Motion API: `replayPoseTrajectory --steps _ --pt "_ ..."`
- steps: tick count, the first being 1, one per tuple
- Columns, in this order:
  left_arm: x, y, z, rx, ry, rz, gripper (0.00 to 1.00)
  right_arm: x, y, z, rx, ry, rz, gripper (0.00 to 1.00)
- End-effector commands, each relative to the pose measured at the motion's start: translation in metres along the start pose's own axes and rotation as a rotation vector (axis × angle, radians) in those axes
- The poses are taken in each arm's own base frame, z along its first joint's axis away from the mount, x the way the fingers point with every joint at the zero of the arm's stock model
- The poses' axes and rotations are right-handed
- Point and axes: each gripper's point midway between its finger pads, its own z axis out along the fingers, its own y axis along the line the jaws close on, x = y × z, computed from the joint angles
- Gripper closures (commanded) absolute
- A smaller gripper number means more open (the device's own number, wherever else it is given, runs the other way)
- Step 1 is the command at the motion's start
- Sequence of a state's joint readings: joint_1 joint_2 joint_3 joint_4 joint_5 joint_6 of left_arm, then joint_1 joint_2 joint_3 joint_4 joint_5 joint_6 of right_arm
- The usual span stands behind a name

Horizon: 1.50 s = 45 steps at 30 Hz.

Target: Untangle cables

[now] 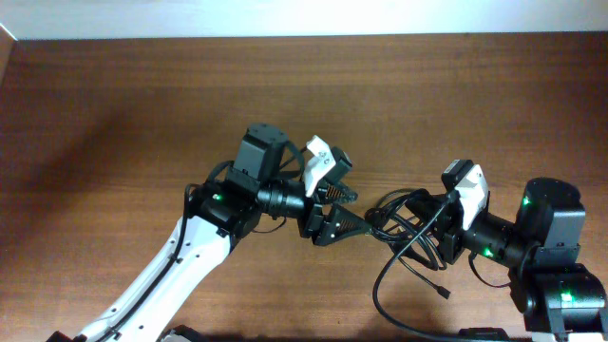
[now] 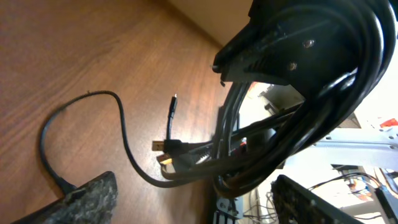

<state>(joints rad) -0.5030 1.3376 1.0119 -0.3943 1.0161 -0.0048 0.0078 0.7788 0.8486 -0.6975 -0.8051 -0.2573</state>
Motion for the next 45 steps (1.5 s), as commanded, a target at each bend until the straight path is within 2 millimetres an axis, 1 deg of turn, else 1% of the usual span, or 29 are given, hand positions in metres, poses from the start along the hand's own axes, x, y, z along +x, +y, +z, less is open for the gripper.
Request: replayPoseTrajectory --steps 1,2,4,5,6,7,8,10,11,16,18,20,21,24,25,27,29,30,33,35,37,40,45 --pt "0.001 -0.013 0.006 0.027 0.014 0.057 0.14 -0.004 0.005 -0.001 -0.025 -0.016 0.004 0.96" --pt "0.002 -0.016 0.008 0.035 0.019 0.072 0.14 -0.004 0.005 -0.001 -0.026 -0.014 0.006 0.96" --pt "0.005 -0.021 0.013 0.051 0.030 0.111 0.05 -0.003 0.006 -0.001 -0.029 -0.011 0.010 0.96" --pt "0.005 -0.023 0.014 0.055 0.031 0.129 0.06 -0.003 0.008 -0.002 -0.038 -0.013 0.010 0.96" --pt "0.005 -0.022 0.013 0.054 0.030 0.149 0.16 -0.004 0.009 -0.002 -0.049 -0.016 0.010 0.96" --pt "0.005 -0.018 0.014 0.029 0.031 0.152 0.43 -0.004 0.010 -0.002 -0.052 -0.016 0.010 0.96" --pt "0.005 -0.015 0.014 0.014 0.031 0.151 0.71 -0.004 0.010 -0.002 -0.052 -0.016 0.010 0.96" --pt "0.004 -0.015 0.014 0.011 0.031 0.152 0.94 -0.003 0.010 -0.002 -0.052 -0.016 0.011 0.96" --pt "0.004 -0.015 0.014 0.011 0.031 0.152 1.00 -0.003 0.010 -0.002 -0.052 -0.015 0.012 0.96" --pt "0.004 -0.015 0.014 0.011 0.031 0.139 1.00 -0.001 0.010 -0.002 -0.054 -0.008 0.019 0.96" --pt "0.001 -0.013 0.013 -0.002 0.018 0.071 1.00 0.000 0.011 -0.002 -0.054 -0.004 0.023 0.96" --pt "-0.009 -0.003 0.010 -0.046 -0.020 -0.093 1.00 0.000 0.011 -0.002 -0.055 -0.003 0.025 0.96" --pt "-0.011 0.006 0.007 -0.089 -0.040 -0.218 1.00 0.000 0.011 -0.002 -0.054 -0.004 0.024 0.96" --pt "-0.012 0.027 0.003 -0.203 -0.077 -0.396 1.00 0.000 0.009 -0.002 -0.047 -0.002 0.024 0.96" --pt "-0.012 0.032 0.002 -0.231 -0.090 -0.433 1.00 0.000 0.010 -0.002 -0.047 -0.002 0.024 0.96" --pt "-0.012 0.036 0.001 -0.249 -0.097 -0.461 1.00 0.000 0.010 -0.002 -0.048 -0.002 0.024 0.96" --pt "-0.012 0.047 -0.003 -0.311 -0.124 -0.522 1.00 0.002 0.010 -0.002 -0.050 0.006 0.033 0.96" --pt "-0.011 0.056 -0.006 -0.364 -0.144 -0.564 1.00 0.004 0.011 -0.002 -0.052 0.013 0.041 0.96" --pt "-0.011 0.064 -0.013 -0.397 -0.165 -0.583 1.00 0.004 0.011 -0.002 -0.052 0.013 0.041 0.96" --pt "-0.013 0.071 -0.021 -0.413 -0.183 -0.594 1.00 0.004 0.011 -0.002 -0.052 0.013 0.042 0.96" --pt "-0.014 0.081 -0.031 -0.433 -0.215 -0.651 1.00 0.005 0.011 -0.002 -0.052 0.014 0.043 0.96" --pt "-0.016 0.094 -0.047 -0.450 -0.283 -0.801 1.00 0.010 0.012 -0.002 -0.057 0.032 0.063 0.96" --pt "-0.016 0.096 -0.049 -0.435 -0.329 -0.963 1.00 0.014 0.014 -0.002 -0.061 0.048 0.081 0.96"
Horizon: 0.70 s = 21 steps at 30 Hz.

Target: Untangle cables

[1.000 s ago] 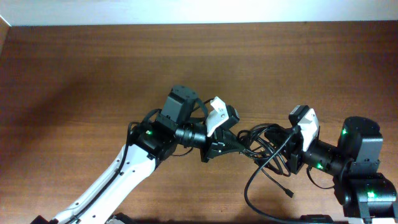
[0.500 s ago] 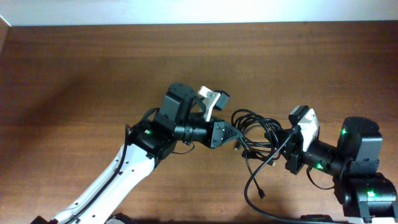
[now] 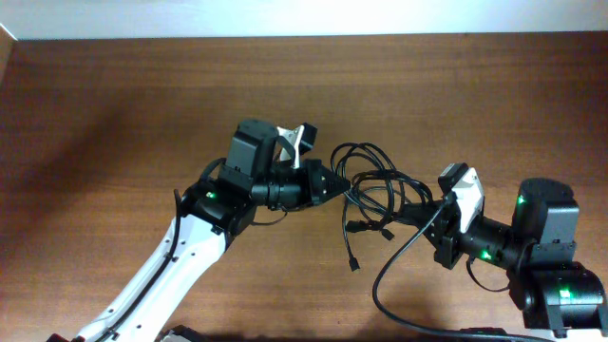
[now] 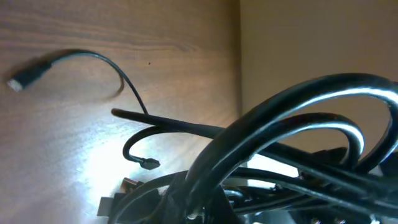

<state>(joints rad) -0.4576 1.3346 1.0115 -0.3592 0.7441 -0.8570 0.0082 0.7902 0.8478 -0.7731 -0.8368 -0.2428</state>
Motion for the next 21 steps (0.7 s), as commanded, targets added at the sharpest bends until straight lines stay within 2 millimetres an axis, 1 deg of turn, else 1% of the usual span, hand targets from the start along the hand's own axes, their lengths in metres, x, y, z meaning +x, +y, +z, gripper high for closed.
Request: replayPoseTrajectory --steps 1,2,3,5,7,9,12,13,14,15,16,17,18,19,20,21 --pt "-0.039 0.026 -0.017 -0.102 -0.190 -0.184 1.00 0.003 0.007 -0.003 -0.017 0.005 0.010 0.96" --pt "-0.041 0.028 -0.019 -0.096 -0.203 -0.272 1.00 0.006 0.008 -0.003 -0.020 0.018 0.024 0.96" --pt "-0.043 0.030 -0.022 -0.095 -0.212 -0.320 1.00 0.007 0.008 -0.003 -0.021 0.022 0.029 0.96" --pt "-0.046 0.040 -0.027 -0.109 -0.230 -0.444 1.00 0.008 0.008 -0.003 -0.021 0.025 0.033 0.96" --pt "-0.055 0.050 -0.036 -0.126 -0.274 -0.484 1.00 0.010 0.008 -0.003 -0.023 0.033 0.041 0.96" --pt "-0.060 0.053 -0.041 -0.127 -0.293 -0.493 1.00 0.014 0.007 -0.002 -0.027 0.048 0.060 0.96" --pt "-0.065 0.056 -0.044 -0.135 -0.316 -0.476 1.00 0.019 0.000 0.006 -0.037 0.085 0.102 0.96" --pt "-0.066 0.055 -0.044 -0.139 -0.315 -0.428 1.00 0.024 -0.002 0.009 -0.042 0.107 0.128 0.96" --pt "-0.067 0.054 -0.044 -0.151 -0.309 -0.315 1.00 0.028 -0.004 0.011 -0.047 0.128 0.153 0.96" --pt "-0.067 0.054 -0.044 -0.164 -0.302 -0.232 1.00 0.029 -0.005 0.013 -0.049 0.135 0.160 0.93" --pt "-0.067 0.054 -0.044 -0.171 -0.297 -0.185 1.00 0.029 -0.006 0.013 -0.049 0.135 0.160 0.83" --pt "-0.067 0.054 -0.044 -0.177 -0.293 -0.143 1.00 0.029 -0.005 0.013 -0.050 0.133 0.159 0.66" --pt "-0.067 0.054 -0.044 -0.189 -0.285 -0.064 1.00 0.029 -0.005 0.013 -0.053 0.132 0.160 0.53" --pt "-0.067 0.054 -0.044 -0.197 -0.279 -0.009 1.00 0.028 -0.004 0.012 -0.052 0.129 0.157 0.46" --pt "-0.066 0.055 -0.044 -0.215 -0.263 0.117 1.00 0.028 -0.004 0.012 -0.050 0.127 0.169 0.37" --pt "-0.063 0.052 -0.042 -0.210 -0.239 0.213 1.00 0.028 -0.004 0.012 -0.050 0.126 0.171 0.32"
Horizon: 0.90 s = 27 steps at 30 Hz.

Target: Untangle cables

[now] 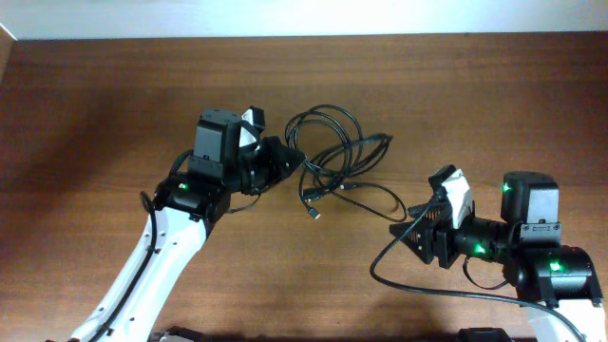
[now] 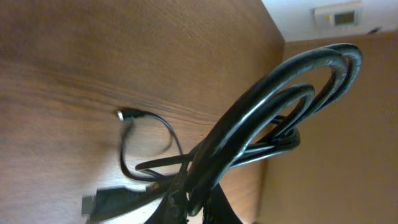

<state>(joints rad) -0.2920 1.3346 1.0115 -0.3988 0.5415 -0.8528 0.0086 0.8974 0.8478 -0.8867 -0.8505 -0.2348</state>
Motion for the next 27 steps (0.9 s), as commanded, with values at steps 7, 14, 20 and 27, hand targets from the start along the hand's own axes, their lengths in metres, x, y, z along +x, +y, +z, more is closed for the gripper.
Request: replayPoseTrajectory --steps 7,14,20,27 --pt "0.027 -0.030 -0.007 0.203 0.108 0.606 1.00 -0.006 0.009 -0.003 -0.040 -0.028 0.025 0.16" --pt "0.027 -0.055 -0.006 0.288 0.082 0.619 1.00 -0.014 0.019 0.001 -0.144 -0.024 0.362 0.01" --pt "0.037 -0.072 0.010 0.242 0.045 0.521 1.00 -0.037 0.011 0.003 -0.154 -0.086 0.485 0.00" --pt "0.061 -0.088 0.025 0.208 0.033 0.445 1.00 -0.045 -0.002 0.003 -0.098 -0.119 0.615 0.05"
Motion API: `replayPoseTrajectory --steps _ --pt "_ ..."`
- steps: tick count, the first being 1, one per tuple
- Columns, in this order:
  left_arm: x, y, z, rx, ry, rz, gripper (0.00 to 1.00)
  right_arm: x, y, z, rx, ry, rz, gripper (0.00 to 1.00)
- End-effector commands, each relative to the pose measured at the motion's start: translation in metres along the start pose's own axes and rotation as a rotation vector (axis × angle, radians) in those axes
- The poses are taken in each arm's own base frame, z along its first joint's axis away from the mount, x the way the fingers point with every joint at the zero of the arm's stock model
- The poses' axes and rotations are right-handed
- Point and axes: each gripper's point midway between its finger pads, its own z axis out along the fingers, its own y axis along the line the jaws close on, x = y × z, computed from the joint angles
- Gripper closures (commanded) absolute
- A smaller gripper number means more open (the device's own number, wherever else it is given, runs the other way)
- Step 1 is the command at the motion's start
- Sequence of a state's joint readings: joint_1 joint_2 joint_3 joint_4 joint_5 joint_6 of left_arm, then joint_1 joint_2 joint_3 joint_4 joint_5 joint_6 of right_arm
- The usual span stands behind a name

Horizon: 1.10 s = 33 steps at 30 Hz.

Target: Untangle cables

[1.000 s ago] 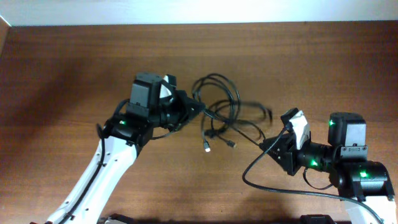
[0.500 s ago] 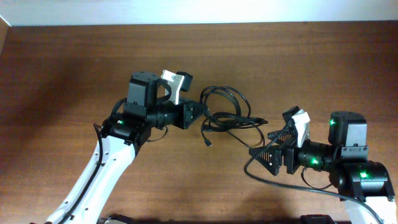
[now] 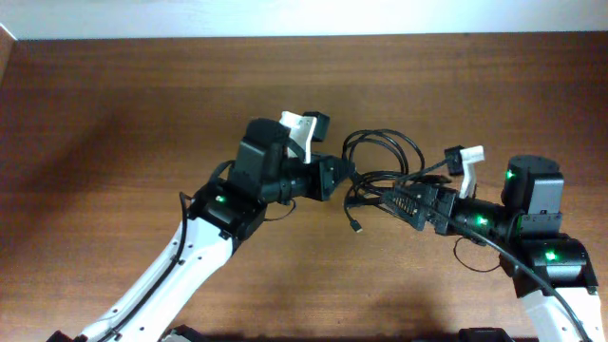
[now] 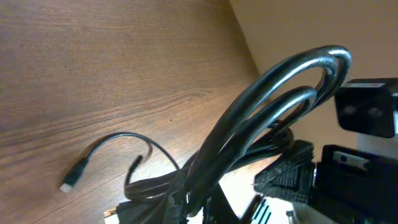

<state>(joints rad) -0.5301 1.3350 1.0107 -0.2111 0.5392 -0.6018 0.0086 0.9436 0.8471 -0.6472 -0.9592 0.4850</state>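
Observation:
A tangle of black cables (image 3: pixel 380 157) hangs above the wooden table (image 3: pixel 114 114) at the centre. My left gripper (image 3: pixel 337 178) is shut on the bundle from the left; in the left wrist view the thick loops (image 4: pixel 273 93) rise out of the jaws at the bottom edge. One thin end with a plug (image 3: pixel 353 228) dangles below the bundle, and its connector (image 4: pixel 69 182) hangs over the wood. My right gripper (image 3: pixel 404 201) points left into the right side of the tangle and touches it; its textured fingers (image 4: pixel 289 180) show beyond the loops. Its jaw gap is hidden.
The white wall edge (image 3: pixel 304 19) runs along the far side of the table. The two arms face each other closely over the middle, the left arm's white link (image 3: pixel 180 266) reaching in from the lower left.
Both grippers have come together. The left one moved right and down with the bundle. The right one moved up and left into the tangle. The long loop trailing from it no longer shows.
Both grippers first stood close together in the tangle at centre right. Then the left had carried the bundle up and left, the right trailing a long cable. The gap was widest 0.9 s ago. Now they meet at the bundle again.

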Motion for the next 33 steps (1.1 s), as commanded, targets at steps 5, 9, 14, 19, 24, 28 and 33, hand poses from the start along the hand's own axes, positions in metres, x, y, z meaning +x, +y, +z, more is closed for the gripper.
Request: replayPoseTrajectory --steps 5,9,14,19,24,28,33 --pt "0.003 -0.038 0.011 0.061 -0.037 0.036 1.00 -0.010 -0.011 -0.001 0.068 -0.049 0.069 0.13" --pt "0.009 -0.037 0.011 0.058 -0.011 0.020 1.00 -0.028 -0.045 -0.009 0.269 -0.170 0.084 0.19" --pt "0.012 -0.041 0.013 0.066 -0.004 0.027 1.00 -0.036 -0.051 -0.008 0.274 -0.215 0.234 0.19" --pt "0.011 -0.038 0.015 0.034 -0.024 0.032 1.00 -0.029 -0.049 -0.001 0.239 -0.157 0.257 0.20" --pt "0.002 -0.005 0.012 -0.135 -0.091 0.006 1.00 -0.013 -0.057 -0.002 0.278 -0.098 0.226 0.19" --pt "0.001 -0.006 0.012 -0.135 -0.095 0.007 1.00 -0.012 -0.052 0.000 0.245 -0.091 0.280 0.19" --pt "0.009 -0.018 0.017 -0.110 -0.077 0.027 1.00 -0.013 -0.050 0.000 0.231 -0.113 0.430 0.19"
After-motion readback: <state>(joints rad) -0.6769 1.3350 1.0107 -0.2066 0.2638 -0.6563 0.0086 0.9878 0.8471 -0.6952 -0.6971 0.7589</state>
